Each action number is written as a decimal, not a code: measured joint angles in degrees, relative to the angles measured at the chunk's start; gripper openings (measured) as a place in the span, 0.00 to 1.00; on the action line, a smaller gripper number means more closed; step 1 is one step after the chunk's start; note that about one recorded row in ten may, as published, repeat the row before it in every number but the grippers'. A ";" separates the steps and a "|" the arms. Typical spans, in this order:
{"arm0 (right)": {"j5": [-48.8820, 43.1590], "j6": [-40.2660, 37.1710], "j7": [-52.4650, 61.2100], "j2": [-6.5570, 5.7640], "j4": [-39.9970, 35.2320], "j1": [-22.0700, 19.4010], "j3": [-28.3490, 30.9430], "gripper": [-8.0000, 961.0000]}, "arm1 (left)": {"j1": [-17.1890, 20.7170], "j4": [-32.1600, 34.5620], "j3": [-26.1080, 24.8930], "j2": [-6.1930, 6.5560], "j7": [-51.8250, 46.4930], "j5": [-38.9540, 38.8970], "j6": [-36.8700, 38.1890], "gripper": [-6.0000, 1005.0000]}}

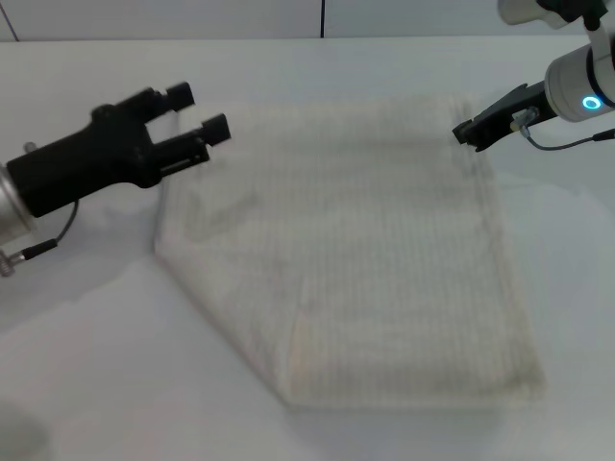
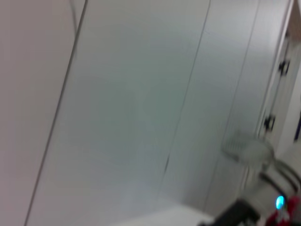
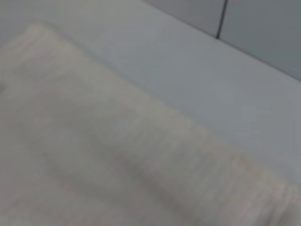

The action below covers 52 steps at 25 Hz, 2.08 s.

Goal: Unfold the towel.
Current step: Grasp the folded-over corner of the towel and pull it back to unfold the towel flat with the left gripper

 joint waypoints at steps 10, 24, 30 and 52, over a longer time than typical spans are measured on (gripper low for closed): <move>-0.12 2.47 0.06 -0.20 0.83 -0.07 0.68 0.01 | -2.03 1.22 19.13 -0.37 -7.73 0.02 -11.79 0.77; -2.42 4.52 0.26 0.12 3.41 0.81 0.36 0.01 | -2.24 1.36 22.22 -0.43 -7.81 -0.12 -11.82 0.77; -2.42 5.95 0.25 0.21 4.74 1.11 0.28 0.01 | -2.12 1.47 22.82 -0.34 -7.72 -0.05 -11.45 0.77; -2.41 8.58 -0.94 2.07 6.34 1.47 -0.31 0.01 | -1.40 1.05 23.23 -0.46 -7.67 -0.37 -11.41 0.76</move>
